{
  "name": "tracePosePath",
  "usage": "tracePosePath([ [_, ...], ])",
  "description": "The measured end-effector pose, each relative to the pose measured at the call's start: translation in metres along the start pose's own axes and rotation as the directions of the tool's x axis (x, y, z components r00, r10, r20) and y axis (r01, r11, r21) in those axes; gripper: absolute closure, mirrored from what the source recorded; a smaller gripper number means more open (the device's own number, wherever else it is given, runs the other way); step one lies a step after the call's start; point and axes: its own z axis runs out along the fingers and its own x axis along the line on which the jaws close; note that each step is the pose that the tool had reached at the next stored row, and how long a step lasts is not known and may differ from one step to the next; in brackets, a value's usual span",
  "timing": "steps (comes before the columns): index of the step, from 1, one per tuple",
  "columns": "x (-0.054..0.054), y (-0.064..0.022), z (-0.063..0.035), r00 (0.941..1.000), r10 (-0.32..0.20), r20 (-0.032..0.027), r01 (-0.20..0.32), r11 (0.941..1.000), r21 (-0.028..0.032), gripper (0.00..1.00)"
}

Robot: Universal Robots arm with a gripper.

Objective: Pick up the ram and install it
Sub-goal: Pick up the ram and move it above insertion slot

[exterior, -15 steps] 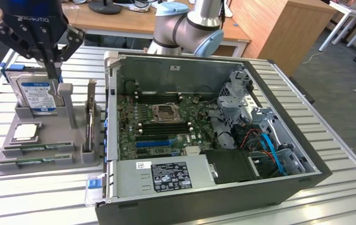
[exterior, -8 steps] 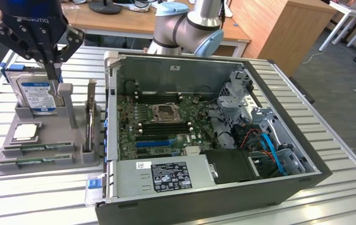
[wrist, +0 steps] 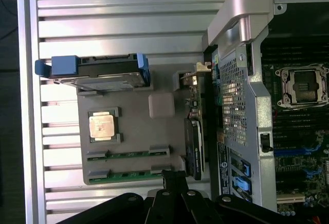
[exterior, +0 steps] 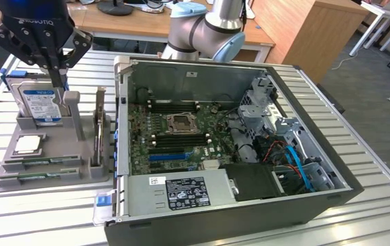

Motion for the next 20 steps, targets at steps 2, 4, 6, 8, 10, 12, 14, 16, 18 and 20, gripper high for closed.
tracePosePath([
  [2,0.0,0.0,0.0,1.0,0.0,0.0,0.0,1.0,0.0,0.89],
  [4,0.0,0.0,0.0,1.0,-0.003,-0.0001,0.003,1.0,-0.0001,0.89],
  [6,0.0,0.0,0.0,0.9999,-0.016,-0.0007,0.016,0.9999,-0.0003,0.89],
  [8,0.0,0.0,-0.0001,0.9992,-0.039,-0.0018,0.039,0.9992,-0.0009,0.89],
  [10,0.0,0.0,0.0,0.9976,-0.069,-0.0031,0.069,0.9976,-0.0018,0.89],
  [12,0.0,0.0,0.0,0.9947,-0.102,-0.0045,0.102,0.9947,-0.0027,0.89],
  [14,0.0,0.0,0.0,0.9909,-0.135,-0.0058,0.135,0.9909,-0.0037,0.89],
  [16,0.0,0.0,0.0,0.9856,-0.169,-0.0073,0.169,0.9856,-0.0047,0.89],
  [18,0.0,0.0,0.0,0.9789,-0.204,-0.0087,0.204,0.9789,-0.0059,0.89],
  [20,0.0,0.0,0.0001,0.9713,-0.238,-0.01,0.238,0.9713,-0.0071,0.89],
])
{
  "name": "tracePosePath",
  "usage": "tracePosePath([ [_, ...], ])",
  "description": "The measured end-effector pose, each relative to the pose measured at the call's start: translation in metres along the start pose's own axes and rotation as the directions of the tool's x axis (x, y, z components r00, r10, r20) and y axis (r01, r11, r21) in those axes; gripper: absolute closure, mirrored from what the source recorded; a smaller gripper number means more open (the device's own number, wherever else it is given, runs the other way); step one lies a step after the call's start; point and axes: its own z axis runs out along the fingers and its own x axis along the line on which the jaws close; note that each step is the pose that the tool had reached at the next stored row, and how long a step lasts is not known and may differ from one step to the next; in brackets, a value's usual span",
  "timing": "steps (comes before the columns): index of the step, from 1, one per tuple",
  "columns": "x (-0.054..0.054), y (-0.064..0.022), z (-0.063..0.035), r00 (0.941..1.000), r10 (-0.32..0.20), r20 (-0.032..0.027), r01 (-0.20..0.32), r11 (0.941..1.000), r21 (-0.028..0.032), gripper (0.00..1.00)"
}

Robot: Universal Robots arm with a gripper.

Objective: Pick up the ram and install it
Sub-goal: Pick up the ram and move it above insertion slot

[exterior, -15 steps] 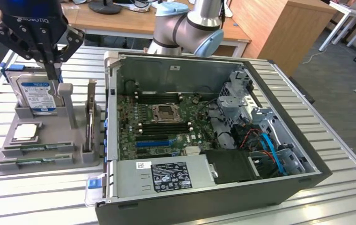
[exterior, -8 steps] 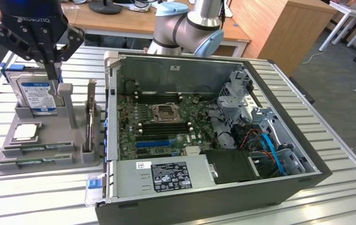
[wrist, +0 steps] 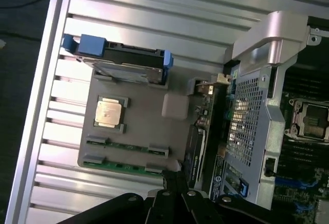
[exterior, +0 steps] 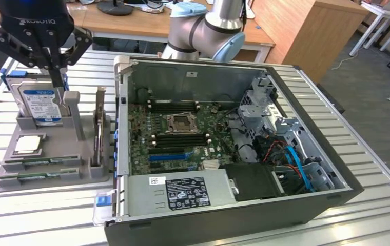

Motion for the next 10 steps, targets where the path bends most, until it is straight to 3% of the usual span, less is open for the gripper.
tracePosePath([
  [5,0.0,0.0,0.0,0.9964,-0.085,-0.0038,0.085,0.9964,-0.0021,0.89],
  [10,0.0,0.0,0.0,0.9856,-0.169,-0.0076,0.169,0.9857,-0.0041,0.89],
])
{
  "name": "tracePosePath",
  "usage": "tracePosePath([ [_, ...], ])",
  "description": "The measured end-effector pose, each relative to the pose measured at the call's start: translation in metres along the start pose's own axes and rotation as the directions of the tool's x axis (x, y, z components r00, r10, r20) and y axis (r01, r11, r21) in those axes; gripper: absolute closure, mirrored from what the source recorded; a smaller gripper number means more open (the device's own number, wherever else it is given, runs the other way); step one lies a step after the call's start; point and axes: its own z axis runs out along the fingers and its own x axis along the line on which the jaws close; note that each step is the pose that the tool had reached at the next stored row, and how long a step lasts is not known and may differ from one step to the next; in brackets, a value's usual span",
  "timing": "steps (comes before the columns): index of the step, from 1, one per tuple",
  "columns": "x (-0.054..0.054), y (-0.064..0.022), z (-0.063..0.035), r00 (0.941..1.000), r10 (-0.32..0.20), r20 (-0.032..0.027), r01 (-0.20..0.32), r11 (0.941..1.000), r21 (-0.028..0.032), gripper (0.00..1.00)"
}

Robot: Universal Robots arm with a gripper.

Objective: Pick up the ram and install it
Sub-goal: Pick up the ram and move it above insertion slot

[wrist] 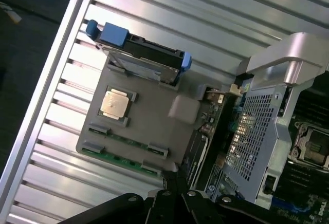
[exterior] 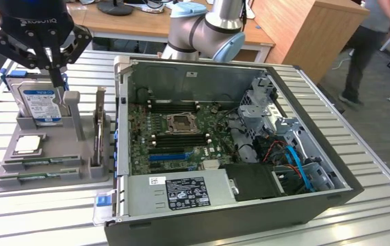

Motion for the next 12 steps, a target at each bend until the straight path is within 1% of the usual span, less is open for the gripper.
tracePosePath([
  [3,0.0,0.0,0.0,0.9988,-0.049,-0.0024,0.049,0.9988,-0.0006,0.89],
  [6,0.0,0.0,0.0,0.9951,-0.099,-0.0049,0.099,0.9951,-0.0015,0.89],
  [9,0.0,0.0,0.0,0.9891,-0.147,-0.0071,0.147,0.9891,-0.0027,0.89],
  [12,0.0,0.0,0.0,0.9805,-0.196,-0.0092,0.196,0.9805,-0.0041,0.89],
])
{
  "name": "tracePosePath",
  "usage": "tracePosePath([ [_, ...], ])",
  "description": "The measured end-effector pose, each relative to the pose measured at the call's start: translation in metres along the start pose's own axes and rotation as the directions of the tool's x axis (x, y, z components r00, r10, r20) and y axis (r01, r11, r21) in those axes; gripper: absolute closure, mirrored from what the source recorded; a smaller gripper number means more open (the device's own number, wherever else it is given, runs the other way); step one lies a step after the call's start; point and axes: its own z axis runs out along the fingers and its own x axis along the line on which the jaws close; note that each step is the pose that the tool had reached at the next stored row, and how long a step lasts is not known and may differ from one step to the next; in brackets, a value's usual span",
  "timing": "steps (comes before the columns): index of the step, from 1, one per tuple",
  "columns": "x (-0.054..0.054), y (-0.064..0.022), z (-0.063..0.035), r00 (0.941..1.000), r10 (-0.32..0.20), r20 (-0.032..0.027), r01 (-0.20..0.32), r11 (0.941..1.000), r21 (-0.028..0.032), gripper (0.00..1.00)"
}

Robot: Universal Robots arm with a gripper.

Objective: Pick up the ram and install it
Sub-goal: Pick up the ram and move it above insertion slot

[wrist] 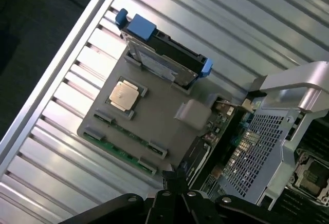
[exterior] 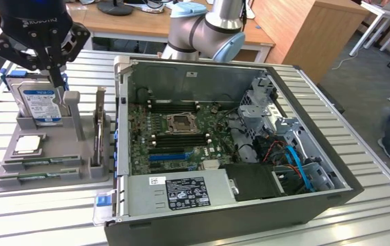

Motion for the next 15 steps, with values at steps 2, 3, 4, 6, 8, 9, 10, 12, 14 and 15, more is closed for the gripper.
tracePosePath([
  [2,0.0,0.0,0.0,0.9995,-0.032,-0.0014,0.032,0.9995,-0.0007,0.89],
  [3,0.0,0.0,0.0,0.9988,-0.048,-0.0022,0.048,0.9988,-0.001,0.89],
  [4,0.0,0.0,0.0,0.9979,-0.065,-0.003,0.065,0.9979,-0.0012,0.89],
  [6,0.0,0.0,0.0,0.9953,-0.096,-0.0044,0.096,0.9953,-0.0019,0.89],
  [8,0.0,0.0,0.0,0.9917,-0.128,-0.0059,0.128,0.9917,-0.0026,0.89],
  [9,0.0,0.0,0.0,0.9895,-0.144,-0.0065,0.144,0.9896,-0.003,0.89],
  [10,0.0,0.0,0.0,0.987,-0.16,-0.0073,0.16,0.987,-0.0034,0.89],
  [12,0.0,0.0,0.0,0.9813,-0.192,-0.0086,0.192,0.9814,-0.0044,0.89],
  [14,0.0,0.0,0.0,0.9744,-0.224,-0.0098,0.224,0.9745,-0.0054,0.89],
  [15,0.0,0.0,0.0001,0.9707,-0.24,-0.0103,0.24,0.9707,-0.0059,0.89],
])
